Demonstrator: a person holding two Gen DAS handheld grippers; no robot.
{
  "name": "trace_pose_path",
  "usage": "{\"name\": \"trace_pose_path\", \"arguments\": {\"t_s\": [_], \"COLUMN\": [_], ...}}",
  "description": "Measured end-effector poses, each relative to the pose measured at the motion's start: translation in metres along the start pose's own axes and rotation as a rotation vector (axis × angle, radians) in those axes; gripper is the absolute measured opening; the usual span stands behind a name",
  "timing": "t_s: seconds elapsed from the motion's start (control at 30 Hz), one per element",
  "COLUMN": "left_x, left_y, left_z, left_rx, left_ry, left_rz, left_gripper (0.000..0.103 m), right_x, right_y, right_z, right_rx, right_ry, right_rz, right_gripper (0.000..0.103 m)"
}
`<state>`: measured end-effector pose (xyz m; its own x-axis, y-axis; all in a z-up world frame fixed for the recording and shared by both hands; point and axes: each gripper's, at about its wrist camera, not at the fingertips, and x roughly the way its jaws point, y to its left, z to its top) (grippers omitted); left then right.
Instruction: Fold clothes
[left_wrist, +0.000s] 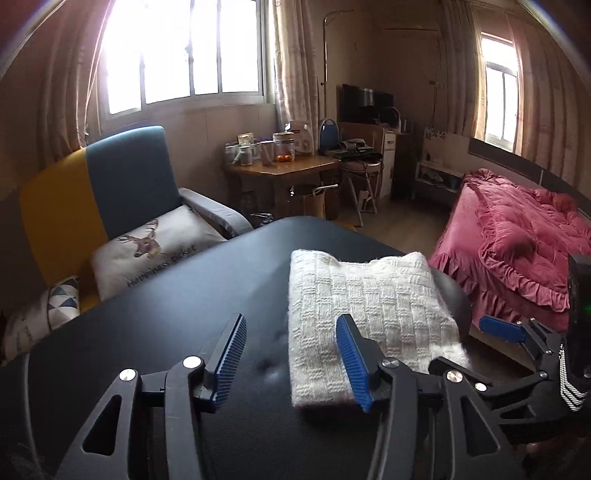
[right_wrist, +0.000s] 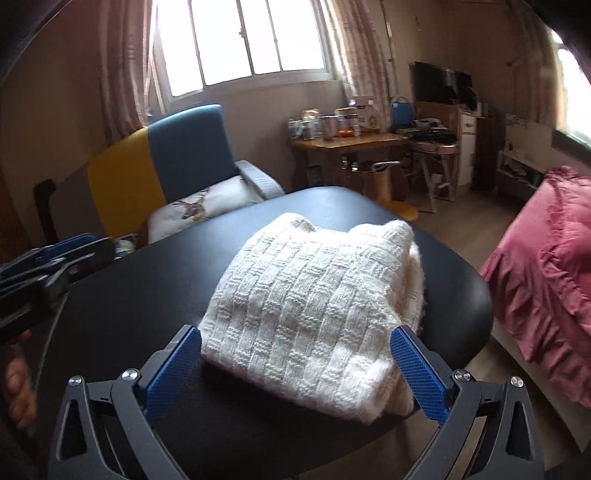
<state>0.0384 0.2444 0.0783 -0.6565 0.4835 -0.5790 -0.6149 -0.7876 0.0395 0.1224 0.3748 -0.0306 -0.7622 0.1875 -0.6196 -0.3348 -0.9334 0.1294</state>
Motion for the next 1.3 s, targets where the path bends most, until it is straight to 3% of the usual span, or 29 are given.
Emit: {"name": "trace_pose_path", "arguments": {"t_s": [0.17,0.37,0.47,0.7,1.13,1.3], "left_x": [-0.024,-0.04,-0.04,-0.038,-0.026,-0.021], "left_y": [0.006,0.013,0.011,0.003,0.017,0.023], "left_z": [-0.008,-0.011,-0.012,-0.017,-0.021,-0.023], "left_rx": [-0.009,-0.063,-0.078,-0.009,-0.044,-0.059], "left_ry": [-0.025,-0.028,0.006,0.017,0.045,0.05], "left_rz": [0.045,0.014,0.016,0.091,0.045,0.049], "left_gripper": [0.057,0.057,0.057,0.057,0.057,0.052], "right_x": [-0.008,-0.012,-0.012,-0.002,0.006,0.007], "right_y": [0.023,0.046,0.05,0.048,0.053,0.052], "right_z": [0.016,0.026,0.026,0.018,0.014,0.015], "right_rx": [-0.025,-0.101,-0.104,-0.091,-0.087,-0.075], "right_ry": [-0.045,-0.07,-0.068,-0.034,-0.018,-0.017], "right_rz": [-0.103,-0.244,-0.234,-0.175,-0.144,-0.139], "right_gripper": [0.103,0.103,0.103,0.103,0.103,0.103]}}
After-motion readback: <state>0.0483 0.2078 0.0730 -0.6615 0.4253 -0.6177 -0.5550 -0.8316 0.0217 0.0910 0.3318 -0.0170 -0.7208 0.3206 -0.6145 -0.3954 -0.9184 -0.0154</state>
